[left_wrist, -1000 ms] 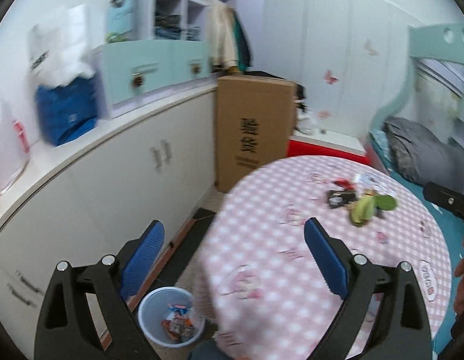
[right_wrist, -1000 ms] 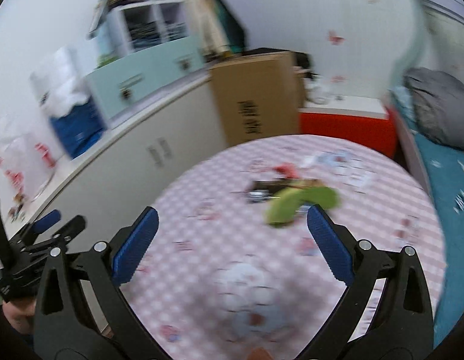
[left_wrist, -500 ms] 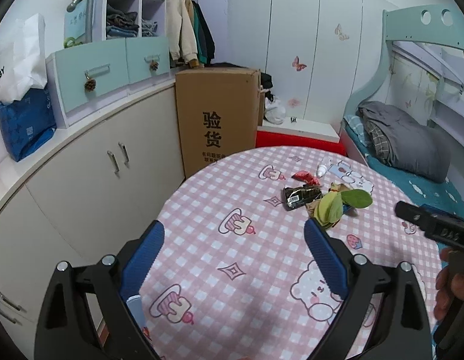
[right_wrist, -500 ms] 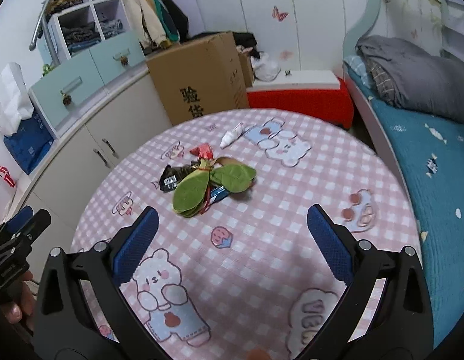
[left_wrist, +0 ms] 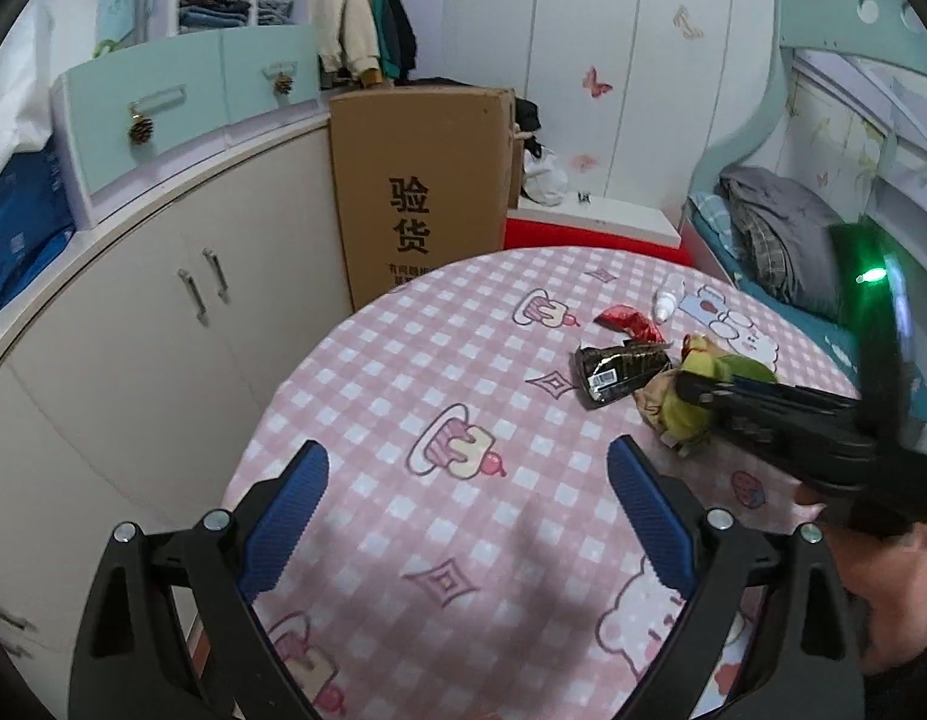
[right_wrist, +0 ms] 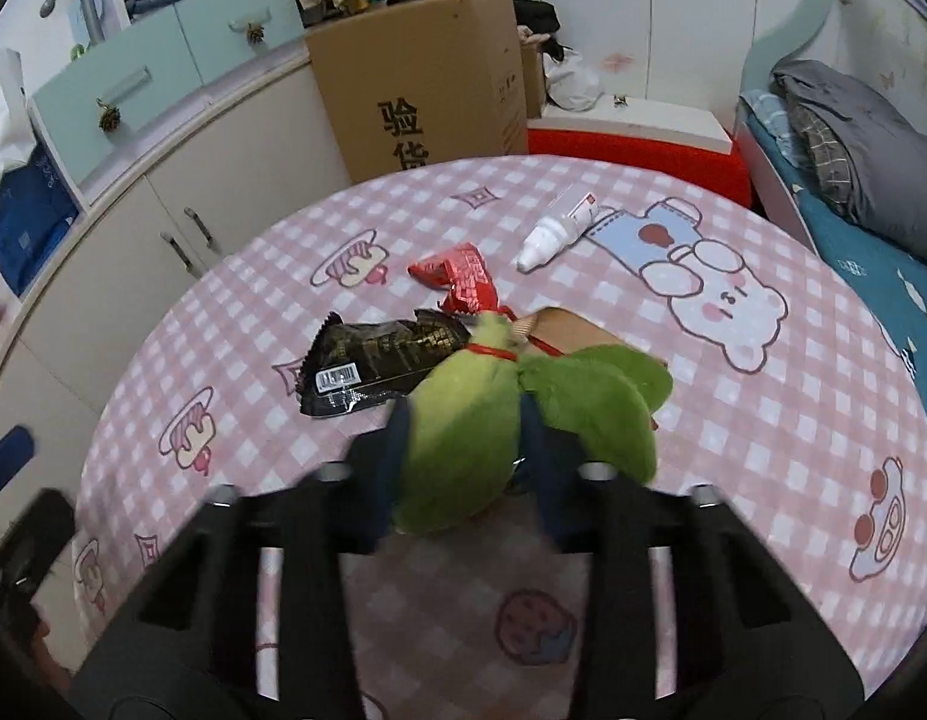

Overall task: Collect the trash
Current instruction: 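Grasp the green plush toy with the right tool while the left tool grasps the blue tube, then carry the plush toy and blue tube over the bin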

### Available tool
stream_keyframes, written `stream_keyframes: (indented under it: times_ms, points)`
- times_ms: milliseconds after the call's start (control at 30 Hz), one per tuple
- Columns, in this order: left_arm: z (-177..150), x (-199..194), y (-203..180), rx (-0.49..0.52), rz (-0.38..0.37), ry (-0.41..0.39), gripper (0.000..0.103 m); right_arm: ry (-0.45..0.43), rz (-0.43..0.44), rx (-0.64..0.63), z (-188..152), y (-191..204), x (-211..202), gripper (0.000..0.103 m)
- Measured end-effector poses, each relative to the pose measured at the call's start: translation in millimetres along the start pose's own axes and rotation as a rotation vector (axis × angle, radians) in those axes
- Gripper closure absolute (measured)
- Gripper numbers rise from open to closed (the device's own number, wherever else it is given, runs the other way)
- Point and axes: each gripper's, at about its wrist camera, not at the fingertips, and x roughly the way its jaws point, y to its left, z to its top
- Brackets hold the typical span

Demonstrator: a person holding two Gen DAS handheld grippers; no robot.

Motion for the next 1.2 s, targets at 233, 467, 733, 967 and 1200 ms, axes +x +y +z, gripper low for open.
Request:
stream_keyframes:
  times_ms: [233, 467, 733, 967, 1200]
  points:
    - [7, 23, -30, 0.072, -0.058, 0.019, 0.011, -0.063, 0.082, 0.089, -17, -43, -52, 0.082]
    - [7, 50, -89, 0.215, -0.165, 0.063, 0.011, -0.076, 0.049, 0.13, -33, -75, -82, 0.082]
    - [8, 84, -146, 0.387, -0.22, 0.125, 0.023, -0.103, 0.034, 0.168, -44, -94, -103, 0.082]
    - [11, 90, -151, 0.437, -0.267, 0.163, 0.086, -0.112, 0.026, 0.192, -52, -102, -113, 0.082]
    - [-9, 62, -128, 0.351, -0.328, 0.168, 0.091, -0.118, 0.042, 0.178, -56, -90, -119, 0.082]
